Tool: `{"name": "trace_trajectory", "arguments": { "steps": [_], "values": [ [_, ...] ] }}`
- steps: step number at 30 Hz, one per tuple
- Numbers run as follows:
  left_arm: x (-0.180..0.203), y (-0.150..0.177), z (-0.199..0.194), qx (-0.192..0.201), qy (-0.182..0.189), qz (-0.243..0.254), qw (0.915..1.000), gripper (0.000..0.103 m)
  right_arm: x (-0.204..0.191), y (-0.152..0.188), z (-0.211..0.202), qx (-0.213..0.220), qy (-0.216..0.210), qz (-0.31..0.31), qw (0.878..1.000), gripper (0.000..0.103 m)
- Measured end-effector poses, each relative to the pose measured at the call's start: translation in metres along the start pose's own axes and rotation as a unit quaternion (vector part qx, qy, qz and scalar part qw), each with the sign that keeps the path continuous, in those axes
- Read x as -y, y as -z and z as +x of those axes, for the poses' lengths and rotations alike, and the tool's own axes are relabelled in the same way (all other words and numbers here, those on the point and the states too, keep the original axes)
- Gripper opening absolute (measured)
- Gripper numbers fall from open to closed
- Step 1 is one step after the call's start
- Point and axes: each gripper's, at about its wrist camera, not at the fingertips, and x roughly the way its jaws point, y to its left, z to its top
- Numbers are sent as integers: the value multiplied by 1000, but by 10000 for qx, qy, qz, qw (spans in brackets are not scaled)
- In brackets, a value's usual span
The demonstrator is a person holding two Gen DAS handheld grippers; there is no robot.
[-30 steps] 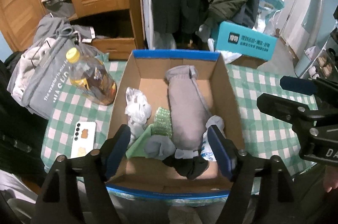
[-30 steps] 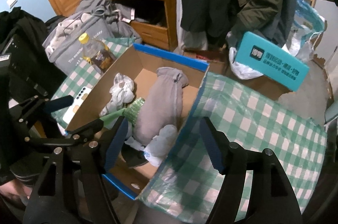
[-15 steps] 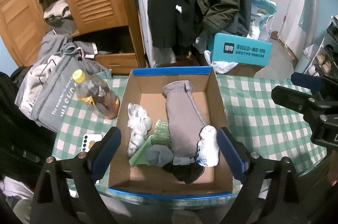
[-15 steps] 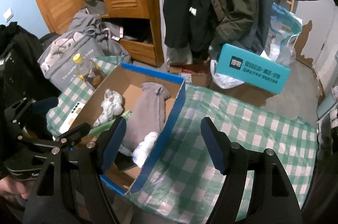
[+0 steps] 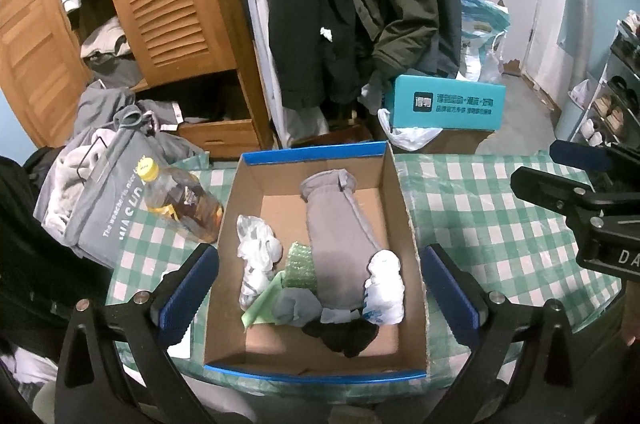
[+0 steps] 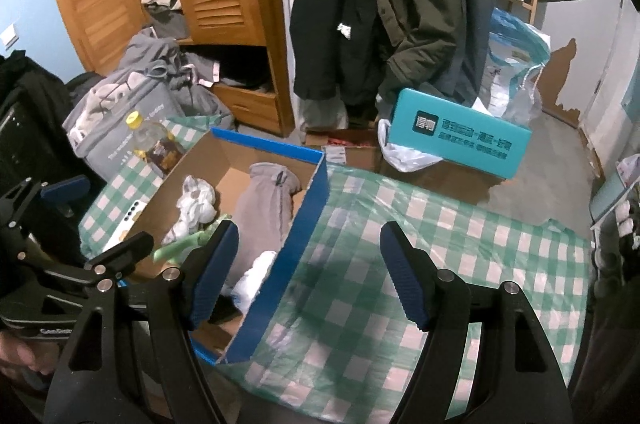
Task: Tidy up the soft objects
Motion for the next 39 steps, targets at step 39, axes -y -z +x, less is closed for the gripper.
{"name": "trace_trajectory", "arguments": {
  "steps": [39],
  "values": [
    [9,-3,-2,29,3,79,10000,102,11,3,-2,8,59,141,9999,73]
  ]
}}
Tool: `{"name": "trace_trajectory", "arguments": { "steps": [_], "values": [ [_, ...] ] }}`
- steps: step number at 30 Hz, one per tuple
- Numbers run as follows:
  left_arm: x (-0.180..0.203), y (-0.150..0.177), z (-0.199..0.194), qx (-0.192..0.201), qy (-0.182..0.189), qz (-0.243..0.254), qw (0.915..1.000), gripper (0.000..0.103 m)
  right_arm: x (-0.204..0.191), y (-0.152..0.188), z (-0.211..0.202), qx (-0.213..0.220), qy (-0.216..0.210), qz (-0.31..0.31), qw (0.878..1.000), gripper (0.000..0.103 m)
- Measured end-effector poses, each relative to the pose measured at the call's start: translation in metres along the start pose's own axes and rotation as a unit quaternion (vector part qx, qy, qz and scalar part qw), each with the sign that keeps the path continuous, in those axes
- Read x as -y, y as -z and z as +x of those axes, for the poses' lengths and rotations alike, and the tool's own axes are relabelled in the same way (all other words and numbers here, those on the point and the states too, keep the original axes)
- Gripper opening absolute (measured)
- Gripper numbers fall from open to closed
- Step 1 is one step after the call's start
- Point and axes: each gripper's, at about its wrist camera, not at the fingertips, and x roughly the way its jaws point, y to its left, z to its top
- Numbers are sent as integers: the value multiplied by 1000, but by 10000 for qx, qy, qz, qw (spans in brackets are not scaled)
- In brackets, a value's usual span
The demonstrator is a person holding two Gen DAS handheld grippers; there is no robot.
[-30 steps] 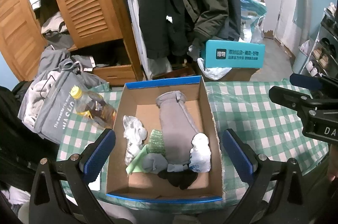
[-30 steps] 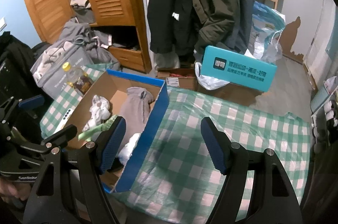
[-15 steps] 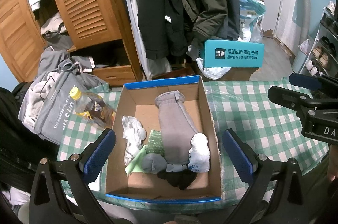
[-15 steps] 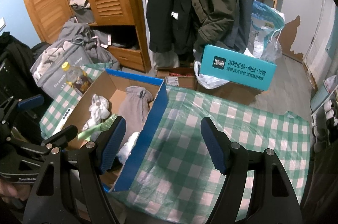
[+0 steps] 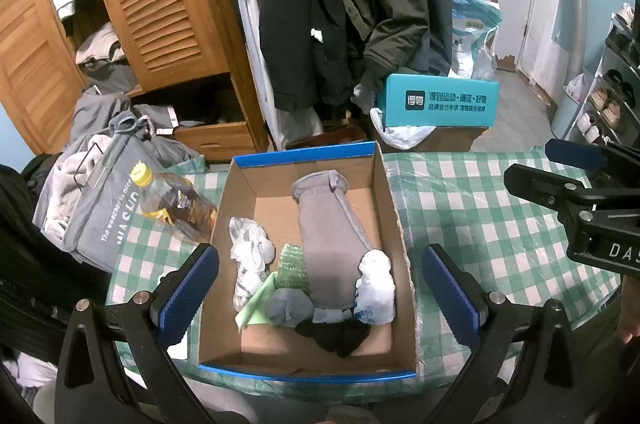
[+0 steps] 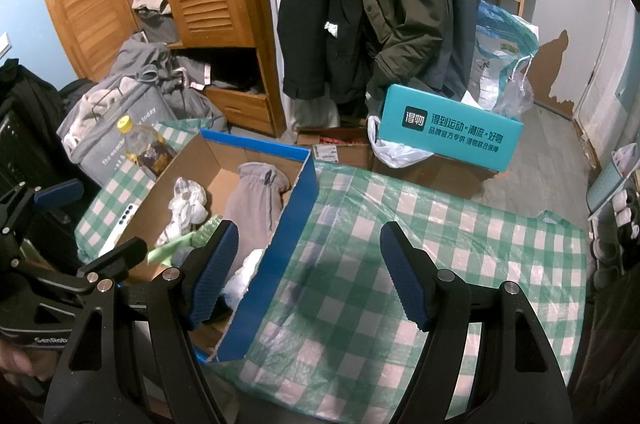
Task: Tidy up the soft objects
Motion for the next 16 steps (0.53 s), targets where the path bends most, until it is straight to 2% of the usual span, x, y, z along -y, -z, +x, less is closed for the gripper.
{"name": "trace_trajectory", "arguments": {
  "steps": [16],
  "values": [
    [8,3,-1,-4,-16,-13,10000,102,0,0,0,-5,2,4,10000,73]
  ]
}}
